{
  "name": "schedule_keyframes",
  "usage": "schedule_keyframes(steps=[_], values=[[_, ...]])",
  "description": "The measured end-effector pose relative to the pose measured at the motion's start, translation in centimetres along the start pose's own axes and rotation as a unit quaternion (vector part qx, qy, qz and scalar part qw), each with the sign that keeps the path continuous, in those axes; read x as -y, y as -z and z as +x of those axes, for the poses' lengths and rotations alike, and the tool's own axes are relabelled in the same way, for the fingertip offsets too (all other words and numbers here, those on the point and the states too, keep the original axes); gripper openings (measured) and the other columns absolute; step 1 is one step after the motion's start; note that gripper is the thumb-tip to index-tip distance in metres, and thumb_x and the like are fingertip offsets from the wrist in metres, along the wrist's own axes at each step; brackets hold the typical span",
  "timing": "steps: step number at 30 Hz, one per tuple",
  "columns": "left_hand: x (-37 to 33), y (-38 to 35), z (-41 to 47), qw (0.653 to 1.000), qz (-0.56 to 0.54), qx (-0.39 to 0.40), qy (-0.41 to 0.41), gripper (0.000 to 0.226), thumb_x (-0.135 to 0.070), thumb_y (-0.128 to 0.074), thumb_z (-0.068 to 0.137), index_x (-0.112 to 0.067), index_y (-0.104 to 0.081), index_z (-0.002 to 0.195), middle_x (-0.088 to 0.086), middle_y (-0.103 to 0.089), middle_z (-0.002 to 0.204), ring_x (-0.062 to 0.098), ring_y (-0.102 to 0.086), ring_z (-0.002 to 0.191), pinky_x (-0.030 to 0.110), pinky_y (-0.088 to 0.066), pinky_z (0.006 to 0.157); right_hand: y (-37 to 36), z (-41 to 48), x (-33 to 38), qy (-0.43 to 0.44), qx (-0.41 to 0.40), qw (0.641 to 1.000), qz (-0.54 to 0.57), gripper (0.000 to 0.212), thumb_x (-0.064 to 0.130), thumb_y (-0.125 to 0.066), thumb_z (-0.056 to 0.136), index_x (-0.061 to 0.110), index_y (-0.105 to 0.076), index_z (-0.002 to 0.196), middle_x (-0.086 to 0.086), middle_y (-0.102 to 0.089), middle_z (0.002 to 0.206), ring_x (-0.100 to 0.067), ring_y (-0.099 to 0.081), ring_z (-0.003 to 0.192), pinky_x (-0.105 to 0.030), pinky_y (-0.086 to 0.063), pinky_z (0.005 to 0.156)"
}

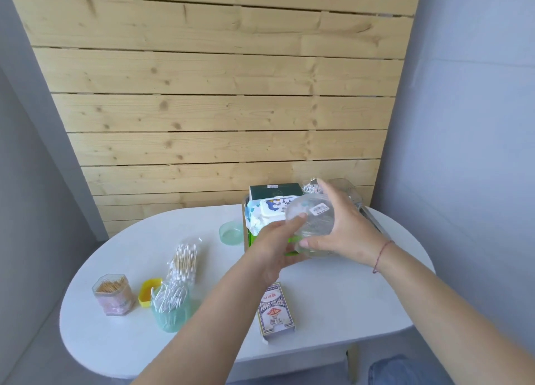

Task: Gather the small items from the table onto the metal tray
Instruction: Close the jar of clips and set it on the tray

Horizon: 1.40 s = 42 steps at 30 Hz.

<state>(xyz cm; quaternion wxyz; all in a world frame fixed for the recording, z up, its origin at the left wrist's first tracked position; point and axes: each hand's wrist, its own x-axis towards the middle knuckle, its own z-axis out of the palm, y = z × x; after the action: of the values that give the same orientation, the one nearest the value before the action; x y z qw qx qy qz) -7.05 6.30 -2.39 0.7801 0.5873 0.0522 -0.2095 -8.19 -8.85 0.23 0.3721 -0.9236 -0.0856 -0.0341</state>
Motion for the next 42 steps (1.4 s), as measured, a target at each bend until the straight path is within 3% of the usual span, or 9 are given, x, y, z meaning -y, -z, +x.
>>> schedule_keyframes(steps=[5,9,16,20,26,31,35,38,42], values=[[-3.1,-4.9,2.2,0.999,-0.029,-0.021,0.003,0.016,-0.027,-0.06,0.09,-0.012,-0.06,0.083,0.006,-0.054,0.081,0.028,-0.053,0.084,0.037,-0.055,0.068,4.4,2.3,-2.8,-0.114,-0.097,0.946,0.287,0.073,0.041,-0.069,0.079,0.017,-0.038,0.141,0.002,-0.051,0.133,-0.019,-0.05,0.127,-0.041,-0.038,0.11],[-3.4,-8.3,5.8,0.997,0.049,-0.061,-0.021,0.036,-0.035,-0.052,0.092,-0.006,-0.061,0.112,0.006,-0.063,0.098,0.023,-0.06,0.082,0.034,-0.054,0.073,5.8,2.9,-5.3,-0.153,-0.103,0.927,0.326,0.015,0.022,-0.051,0.094,0.017,-0.064,0.088,-0.007,-0.061,0.104,-0.021,-0.06,0.094,-0.034,-0.049,0.091],[1.1,-11.9,9.8,0.932,0.313,-0.182,0.016,0.051,-0.046,-0.037,0.094,-0.018,-0.049,0.135,0.015,-0.049,0.138,0.034,-0.041,0.129,0.04,-0.034,0.107,3.1,3.4,-11.6,-0.255,-0.144,0.909,0.296,0.016,0.015,-0.048,0.075,0.015,-0.064,0.072,-0.01,-0.058,0.081,-0.024,-0.051,0.078,-0.04,-0.046,0.078],[3.3,-13.1,10.9,0.957,0.201,-0.2,0.065,0.051,-0.034,-0.045,0.09,-0.007,-0.046,0.134,0.016,-0.047,0.139,0.036,-0.047,0.126,0.043,-0.04,0.106,2.5,3.9,-12.7,-0.288,-0.185,0.908,0.242,0.039,0.009,-0.047,0.083,0.021,-0.035,0.048,-0.001,-0.034,0.054,-0.02,-0.03,0.052,-0.026,-0.024,0.054],[5.1,-13.2,12.1,0.963,0.115,-0.23,0.077,0.05,-0.028,-0.047,0.091,-0.003,-0.042,0.135,0.015,-0.049,0.137,0.033,-0.049,0.125,0.04,-0.04,0.106,1.4,5.0,-14.0,-0.299,-0.16,0.917,0.211,0.034,0.005,-0.043,0.082,0.019,-0.027,0.055,-0.005,-0.028,0.059,-0.021,-0.025,0.059,-0.031,-0.017,0.057],[6.2,-12.3,12.3,0.975,0.029,-0.217,0.03,0.041,-0.012,-0.045,0.088,-0.012,-0.047,0.129,0.011,-0.057,0.122,0.029,-0.061,0.1,0.031,-0.049,0.08,0.0,5.7,-15.4,-0.303,-0.103,0.931,0.179,0.026,0.017,-0.047,0.067,-0.001,-0.059,0.08,-0.006,-0.053,0.064,-0.022,-0.046,0.059,-0.035,-0.042,0.069],[6.5,-11.7,12.6,0.969,0.104,-0.218,0.059,0.059,-0.01,-0.043,0.085,-0.018,-0.037,0.143,0.013,-0.037,0.14,0.035,-0.053,0.115,0.043,-0.046,0.097,-0.3,6.4,-15.8,-0.291,-0.077,0.939,0.165,0.016,0.024,-0.05,0.062,0.012,-0.054,0.073,-0.007,-0.045,0.066,-0.024,-0.043,0.066,-0.035,-0.043,0.069],[5.9,-11.6,12.2,0.974,0.107,-0.186,0.066,0.052,-0.007,-0.045,0.087,-0.007,-0.043,0.138,0.017,-0.051,0.127,0.027,-0.06,0.088,0.034,-0.051,0.075,0.4,6.1,-14.8,-0.293,-0.08,0.942,0.142,0.025,0.018,-0.054,0.081,0.014,-0.041,0.059,-0.004,-0.037,0.059,-0.024,-0.04,0.065,-0.031,-0.037,0.066],[5.7,-11.6,11.7,0.976,0.128,-0.155,0.088,0.045,0.0,-0.04,0.087,0.005,-0.045,0.131,0.01,-0.041,0.064,0.016,-0.025,0.05,0.017,-0.025,0.039,1.4,5.9,-15.9,-0.291,-0.119,0.946,0.075,0.026,0.016,-0.054,0.082,0.015,-0.036,0.063,-0.002,-0.037,0.062,-0.023,-0.037,0.06,-0.028,-0.026,0.051]])
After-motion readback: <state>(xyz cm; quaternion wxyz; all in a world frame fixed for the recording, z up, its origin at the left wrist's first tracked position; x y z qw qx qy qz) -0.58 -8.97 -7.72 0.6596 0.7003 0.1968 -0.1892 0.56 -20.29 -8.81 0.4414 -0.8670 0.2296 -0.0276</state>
